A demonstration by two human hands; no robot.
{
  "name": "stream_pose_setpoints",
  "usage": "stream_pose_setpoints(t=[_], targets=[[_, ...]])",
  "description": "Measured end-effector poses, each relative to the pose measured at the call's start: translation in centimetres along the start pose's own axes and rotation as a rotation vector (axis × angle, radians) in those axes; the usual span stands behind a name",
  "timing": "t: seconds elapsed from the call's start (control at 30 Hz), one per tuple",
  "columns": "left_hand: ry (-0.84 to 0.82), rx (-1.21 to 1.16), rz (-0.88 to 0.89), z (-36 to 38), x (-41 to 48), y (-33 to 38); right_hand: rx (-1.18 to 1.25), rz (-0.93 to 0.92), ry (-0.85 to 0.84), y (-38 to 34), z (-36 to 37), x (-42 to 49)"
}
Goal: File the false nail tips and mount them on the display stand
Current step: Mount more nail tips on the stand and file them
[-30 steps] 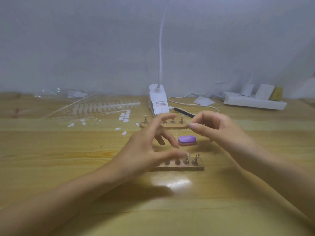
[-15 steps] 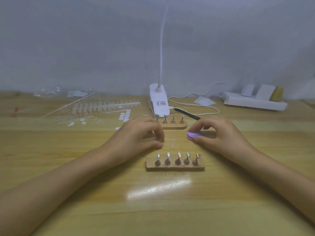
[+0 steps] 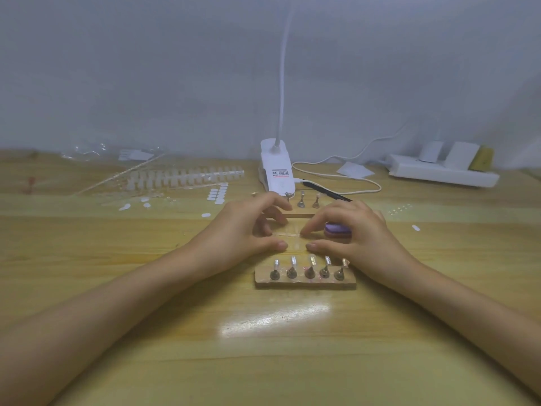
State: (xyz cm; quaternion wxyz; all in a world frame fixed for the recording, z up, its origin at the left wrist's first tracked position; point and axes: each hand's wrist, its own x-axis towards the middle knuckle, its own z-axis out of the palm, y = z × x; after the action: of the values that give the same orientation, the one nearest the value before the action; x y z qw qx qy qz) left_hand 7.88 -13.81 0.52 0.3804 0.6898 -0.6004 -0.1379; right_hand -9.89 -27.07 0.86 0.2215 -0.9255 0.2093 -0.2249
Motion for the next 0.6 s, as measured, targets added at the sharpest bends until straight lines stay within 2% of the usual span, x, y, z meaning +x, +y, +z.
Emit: stream_pose_setpoints(t=[0.2, 0.4, 0.53, 0.6], targets=[[-0.017, -0.029, 0.035, -0.2, 0.0, 0.4, 0.036, 0.023, 0.024, 0.1, 0.1, -0.1], [-0.001, 0.067, 0.258, 0.2, -0.2, 1.1, 0.386, -0.005, 0.020, 0.1, -0.2, -0.1], [0.010, 0.046, 0.301, 0.2, -0.1, 1.0, 0.465, 0.015, -0.002, -0.1, -0.1, 0.0], [0.043, -0.022, 0.265, 0.3, -0.1, 1.0, 0.477, 0.014, 0.006, -0.3, -0.2, -0.1]])
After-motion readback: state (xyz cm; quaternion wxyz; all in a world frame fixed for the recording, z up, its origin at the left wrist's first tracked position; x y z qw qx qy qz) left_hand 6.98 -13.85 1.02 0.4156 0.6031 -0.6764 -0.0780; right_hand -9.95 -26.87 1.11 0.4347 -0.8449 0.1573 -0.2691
